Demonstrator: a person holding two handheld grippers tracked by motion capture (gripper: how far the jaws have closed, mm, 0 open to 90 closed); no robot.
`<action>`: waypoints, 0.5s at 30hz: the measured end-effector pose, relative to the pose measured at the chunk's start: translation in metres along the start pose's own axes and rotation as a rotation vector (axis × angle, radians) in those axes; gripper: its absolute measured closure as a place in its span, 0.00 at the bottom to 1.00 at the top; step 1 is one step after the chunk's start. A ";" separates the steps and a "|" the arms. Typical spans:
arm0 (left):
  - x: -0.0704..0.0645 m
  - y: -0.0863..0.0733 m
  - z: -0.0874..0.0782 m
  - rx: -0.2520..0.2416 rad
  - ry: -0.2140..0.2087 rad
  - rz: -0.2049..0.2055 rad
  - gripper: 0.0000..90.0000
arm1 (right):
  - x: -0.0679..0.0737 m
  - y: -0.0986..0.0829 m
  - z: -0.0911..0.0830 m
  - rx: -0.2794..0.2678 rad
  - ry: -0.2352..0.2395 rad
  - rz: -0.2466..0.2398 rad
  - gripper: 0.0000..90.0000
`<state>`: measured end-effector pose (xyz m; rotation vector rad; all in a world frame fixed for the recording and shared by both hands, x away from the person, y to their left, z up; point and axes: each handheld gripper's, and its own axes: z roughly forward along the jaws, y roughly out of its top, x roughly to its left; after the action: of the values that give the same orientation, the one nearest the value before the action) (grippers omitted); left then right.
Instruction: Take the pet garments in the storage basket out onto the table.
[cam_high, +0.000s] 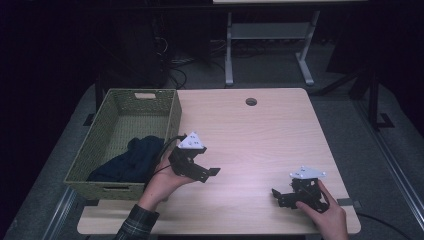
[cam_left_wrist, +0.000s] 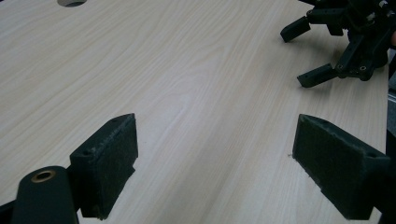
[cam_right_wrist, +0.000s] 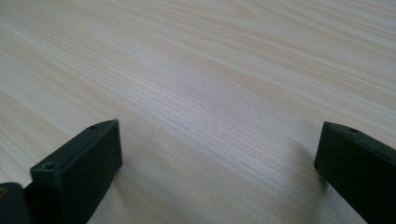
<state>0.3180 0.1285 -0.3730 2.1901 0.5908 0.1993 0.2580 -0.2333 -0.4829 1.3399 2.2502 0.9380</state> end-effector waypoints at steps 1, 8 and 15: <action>0.001 0.001 -0.002 -0.005 0.003 0.001 0.15 | 0.000 0.000 0.000 0.000 0.000 0.000 0.00; 0.011 0.004 -0.015 -0.025 0.012 -0.019 0.15 | 0.000 0.000 0.000 -0.004 -0.001 -0.008 0.01; 0.013 0.005 -0.026 -0.026 0.016 -0.012 0.15 | 0.000 0.000 0.000 -0.003 0.000 -0.007 0.00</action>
<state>0.3228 0.1503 -0.3537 2.1613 0.6068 0.2167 0.2582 -0.2336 -0.4830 1.3303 2.2509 0.9391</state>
